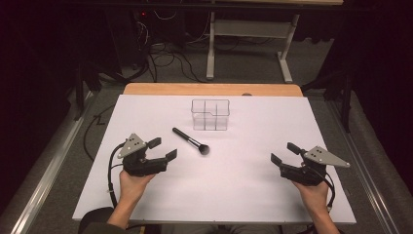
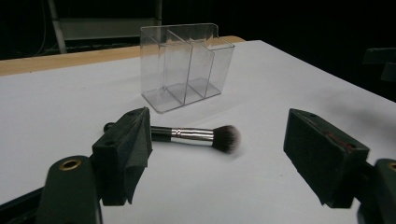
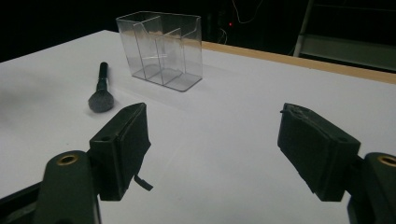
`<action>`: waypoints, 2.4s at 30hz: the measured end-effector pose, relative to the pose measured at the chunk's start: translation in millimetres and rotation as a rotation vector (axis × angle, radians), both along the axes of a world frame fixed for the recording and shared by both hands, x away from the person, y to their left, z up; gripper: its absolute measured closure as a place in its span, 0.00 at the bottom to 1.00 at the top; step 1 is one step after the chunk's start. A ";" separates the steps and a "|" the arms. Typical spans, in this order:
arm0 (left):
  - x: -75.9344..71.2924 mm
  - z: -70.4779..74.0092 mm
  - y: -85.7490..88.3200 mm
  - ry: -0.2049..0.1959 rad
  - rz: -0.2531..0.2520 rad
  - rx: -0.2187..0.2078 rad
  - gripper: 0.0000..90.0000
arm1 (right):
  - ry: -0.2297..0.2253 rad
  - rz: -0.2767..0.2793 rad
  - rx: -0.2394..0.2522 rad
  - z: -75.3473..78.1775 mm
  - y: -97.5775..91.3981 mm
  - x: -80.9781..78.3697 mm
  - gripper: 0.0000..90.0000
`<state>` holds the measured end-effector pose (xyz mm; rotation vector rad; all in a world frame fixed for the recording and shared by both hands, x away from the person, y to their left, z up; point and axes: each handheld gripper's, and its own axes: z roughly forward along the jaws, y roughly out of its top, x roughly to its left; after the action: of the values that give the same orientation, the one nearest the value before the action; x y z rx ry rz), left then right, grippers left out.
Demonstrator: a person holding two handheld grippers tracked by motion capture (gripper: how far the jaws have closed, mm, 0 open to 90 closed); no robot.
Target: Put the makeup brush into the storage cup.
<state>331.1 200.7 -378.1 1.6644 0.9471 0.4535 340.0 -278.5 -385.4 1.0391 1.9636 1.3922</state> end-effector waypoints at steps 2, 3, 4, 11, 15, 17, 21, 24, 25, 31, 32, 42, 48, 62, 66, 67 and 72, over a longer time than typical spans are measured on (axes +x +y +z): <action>-0.5 0.2 0.3 0.000 -0.002 0.004 0.27 | 0.000 0.002 -0.001 -0.2 0.3 0.2 0.29; -0.9 0.2 0.6 0.000 -0.003 0.005 0.27 | -0.001 0.003 -0.001 -0.3 0.5 0.4 0.29; -1.2 0.0 0.7 0.000 -0.002 0.005 0.27 | -0.001 0.004 -0.002 -0.3 0.8 0.8 0.30; -2.2 0.3 0.7 -0.001 0.003 0.000 0.27 | -0.005 0.005 -0.004 0.0 0.7 0.0 0.30; -2.6 0.4 -0.1 0.000 0.004 -0.002 0.27 | -0.002 0.002 -0.001 0.1 0.2 -0.1 0.29; -2.8 0.5 0.1 0.001 0.005 0.001 0.27 | -0.004 0.004 -0.002 0.1 0.2 -0.2 0.29; -3.9 1.0 0.0 -0.001 0.008 -0.001 0.27 | -0.008 0.008 -0.002 0.3 0.3 -0.7 0.29; -4.3 1.1 -0.7 -0.002 0.007 0.002 0.27 | -0.006 0.005 0.001 0.5 0.0 -1.3 0.29; -4.4 1.2 -0.7 -0.001 0.008 0.003 0.27 | -0.004 0.003 0.003 0.5 -0.1 -1.5 0.29; -4.9 2.1 -1.2 0.000 0.008 -0.011 0.27 | -0.005 0.002 0.007 0.6 -0.6 -1.7 0.29; -5.0 2.3 -1.3 -0.001 0.009 -0.013 0.27 | -0.005 0.002 0.006 0.7 -0.6 -1.8 0.29; -3.9 6.8 -4.5 -0.002 0.009 -0.021 0.27 | -0.002 0.003 0.009 0.4 -0.5 -1.6 0.29; -1.9 12.8 -8.2 -0.009 0.004 -0.018 0.26 | -0.003 0.005 0.008 0.2 -0.5 -0.7 0.29; 8.7 23.8 -12.9 -0.018 -0.002 -0.013 0.26 | 0.005 0.011 0.013 -0.4 -0.2 0.9 0.29; 12.5 25.9 -16.3 -0.019 -0.007 -0.005 0.26 | 0.001 0.012 0.012 -0.3 -0.5 1.1 0.29; 13.6 26.4 -17.2 -0.019 -0.008 -0.002 0.26 | 0.001 0.012 0.012 -0.3 -0.5 1.1 0.29; 19.4 28.9 -20.3 -0.018 -0.011 0.000 0.26 | 0.000 0.013 0.012 -0.2 -0.5 1.0 0.29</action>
<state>350.5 180.4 -349.2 1.6621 0.9236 0.4603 341.0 -279.0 -385.6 1.0334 1.9677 1.4128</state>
